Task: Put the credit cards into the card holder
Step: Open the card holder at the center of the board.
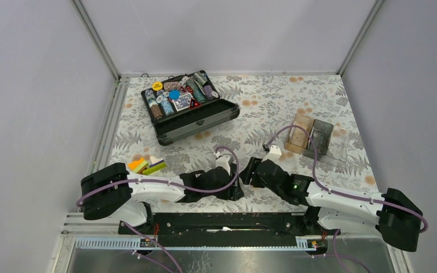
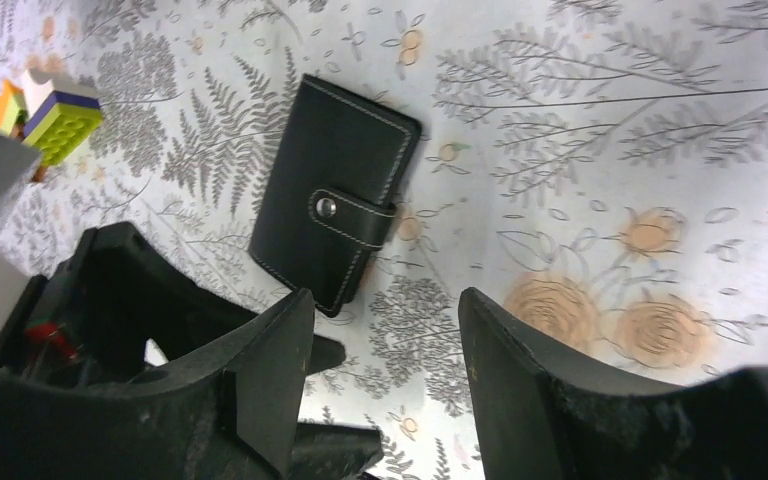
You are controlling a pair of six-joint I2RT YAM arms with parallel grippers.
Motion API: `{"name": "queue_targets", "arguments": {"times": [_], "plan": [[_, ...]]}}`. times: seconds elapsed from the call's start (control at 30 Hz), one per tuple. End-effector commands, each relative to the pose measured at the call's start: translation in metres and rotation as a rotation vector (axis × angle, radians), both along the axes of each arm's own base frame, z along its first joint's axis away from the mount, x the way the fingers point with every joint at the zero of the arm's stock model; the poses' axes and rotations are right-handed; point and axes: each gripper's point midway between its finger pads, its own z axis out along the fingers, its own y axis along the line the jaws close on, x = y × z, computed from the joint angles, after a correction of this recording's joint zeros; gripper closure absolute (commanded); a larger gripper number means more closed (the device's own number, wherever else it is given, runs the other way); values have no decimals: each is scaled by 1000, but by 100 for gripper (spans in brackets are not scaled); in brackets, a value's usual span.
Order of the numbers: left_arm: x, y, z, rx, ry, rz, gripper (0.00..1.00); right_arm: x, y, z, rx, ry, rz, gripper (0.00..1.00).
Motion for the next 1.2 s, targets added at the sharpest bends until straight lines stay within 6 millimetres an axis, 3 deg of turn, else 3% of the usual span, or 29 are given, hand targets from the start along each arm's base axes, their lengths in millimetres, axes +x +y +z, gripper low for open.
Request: {"name": "queue_targets", "arguments": {"times": [0.0,0.13,0.33,0.5,0.7,0.83,1.0,1.07,1.17], "plan": [[6,-24,40,-128,-56,29,41,4,-36,-4,-100,-34,-101,37],[14,-1,50,-87,-115,80,32,3,-39,-4,-81,-46,-109,36],[37,47,42,34,-143,153,15,5,-14,1,16,-48,-58,36],[57,61,37,42,-128,176,13,4,6,-2,55,-15,-24,36],[64,67,15,123,-106,178,17,2,11,-15,45,27,-22,36],[61,65,-5,182,-69,149,26,3,6,-21,28,24,-36,36],[48,41,-21,84,8,82,45,4,7,-17,37,18,-41,36],[46,33,-26,62,34,70,61,4,4,-18,42,14,-48,36],[47,30,-27,54,47,82,94,4,-3,-21,31,2,-60,36]]}}
